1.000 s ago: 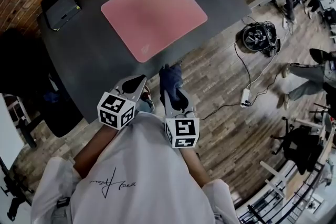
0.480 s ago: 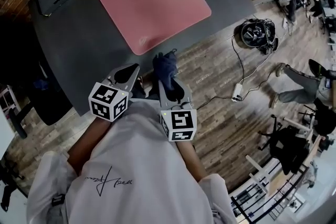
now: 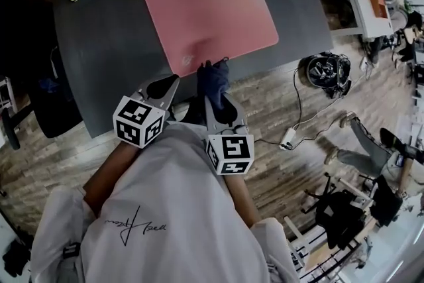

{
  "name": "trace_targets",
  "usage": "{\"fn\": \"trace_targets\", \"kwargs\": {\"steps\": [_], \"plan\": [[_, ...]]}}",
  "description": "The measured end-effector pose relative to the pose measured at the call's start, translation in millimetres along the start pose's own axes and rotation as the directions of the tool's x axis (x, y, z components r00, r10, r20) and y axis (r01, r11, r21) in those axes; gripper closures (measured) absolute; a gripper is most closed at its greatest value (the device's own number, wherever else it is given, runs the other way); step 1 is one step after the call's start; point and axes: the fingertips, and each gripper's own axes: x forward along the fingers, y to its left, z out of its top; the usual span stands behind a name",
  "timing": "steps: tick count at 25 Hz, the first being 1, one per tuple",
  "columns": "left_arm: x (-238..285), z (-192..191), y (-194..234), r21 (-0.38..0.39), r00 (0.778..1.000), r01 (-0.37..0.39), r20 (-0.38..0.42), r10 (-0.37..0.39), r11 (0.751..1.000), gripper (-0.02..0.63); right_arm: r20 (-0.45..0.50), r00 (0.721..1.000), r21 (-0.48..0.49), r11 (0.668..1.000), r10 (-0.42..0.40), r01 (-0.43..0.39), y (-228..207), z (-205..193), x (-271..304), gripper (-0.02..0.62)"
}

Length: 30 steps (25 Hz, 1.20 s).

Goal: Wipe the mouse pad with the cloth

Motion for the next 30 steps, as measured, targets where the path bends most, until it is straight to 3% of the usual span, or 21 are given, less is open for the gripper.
{"fn": "trace_targets", "kwargs": {"steps": [16,23,30], "plan": [[54,39,21,-0.099,0.975,-0.211,0.046,0.217,0.972,0.594,-0.032,0.987,0.003,0.988,0.157,-0.157,-93,37,53,0.502],[94,54,12,-0.142,0.959,-0.265,0.061,0.276,0.954,0.594,-0.028,0.979,-0.007,0.979,0.204,-0.204,-146,52,66,0.502],[128,46,-8,-0.17,0.945,-0.31,0.052,0.323,0.935,0.594,-0.038,0.967,-0.032,0.967,0.253,-0.254,-196,55,81,0.502]]}}
